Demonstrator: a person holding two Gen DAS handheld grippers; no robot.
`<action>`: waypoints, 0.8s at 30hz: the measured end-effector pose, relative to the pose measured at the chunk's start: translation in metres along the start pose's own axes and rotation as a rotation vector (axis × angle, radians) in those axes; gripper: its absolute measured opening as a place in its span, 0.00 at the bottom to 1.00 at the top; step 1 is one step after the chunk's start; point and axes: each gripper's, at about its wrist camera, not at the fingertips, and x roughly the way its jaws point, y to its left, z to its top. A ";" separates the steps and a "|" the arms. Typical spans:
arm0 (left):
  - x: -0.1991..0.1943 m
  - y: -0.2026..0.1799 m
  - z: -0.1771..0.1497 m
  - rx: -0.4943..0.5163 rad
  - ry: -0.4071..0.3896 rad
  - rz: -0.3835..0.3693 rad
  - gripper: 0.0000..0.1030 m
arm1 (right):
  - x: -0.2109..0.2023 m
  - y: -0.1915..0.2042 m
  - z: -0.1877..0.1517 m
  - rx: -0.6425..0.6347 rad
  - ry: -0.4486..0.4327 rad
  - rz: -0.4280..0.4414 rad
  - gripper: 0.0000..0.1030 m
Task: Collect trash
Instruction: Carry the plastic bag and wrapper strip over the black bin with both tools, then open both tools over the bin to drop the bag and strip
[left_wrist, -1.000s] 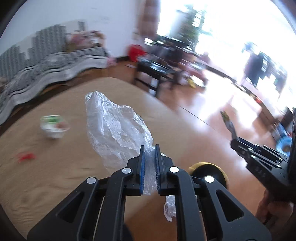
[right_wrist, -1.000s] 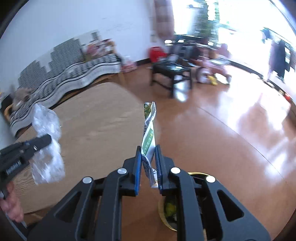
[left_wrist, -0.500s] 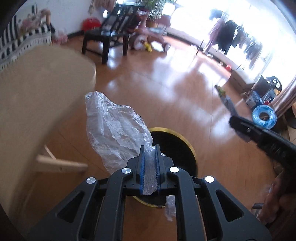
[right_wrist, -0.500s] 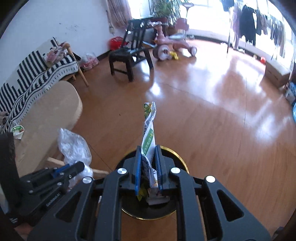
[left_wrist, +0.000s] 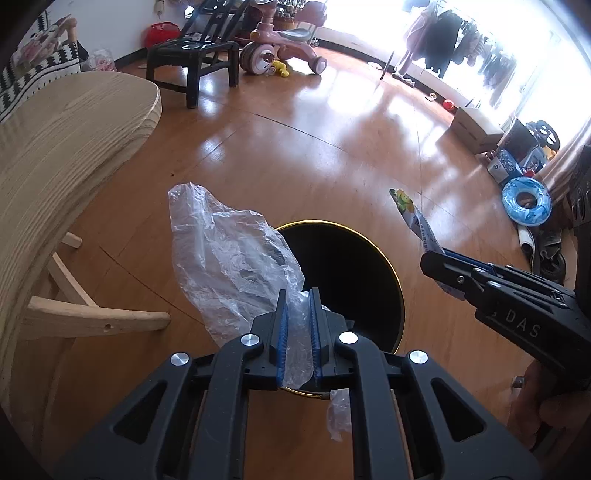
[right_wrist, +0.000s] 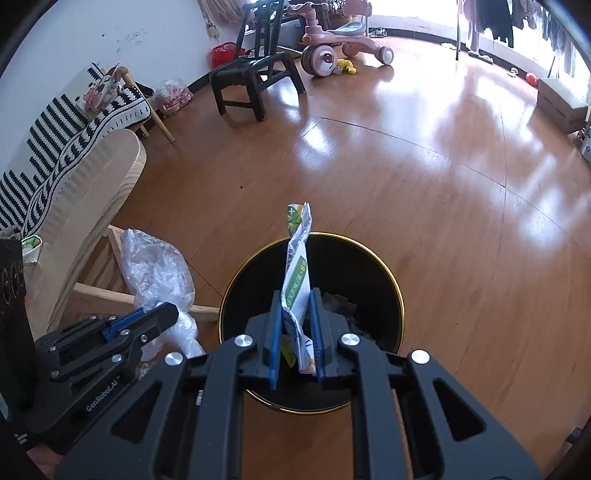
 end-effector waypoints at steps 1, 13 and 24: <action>0.000 0.001 0.000 -0.002 -0.001 0.001 0.09 | 0.000 0.001 0.002 0.002 0.001 0.000 0.15; 0.006 -0.005 -0.003 0.003 0.010 -0.026 0.09 | -0.001 0.001 0.006 0.000 0.003 -0.007 0.15; 0.007 0.000 -0.003 0.013 0.008 -0.018 0.67 | 0.000 0.001 0.007 0.013 0.014 -0.027 0.58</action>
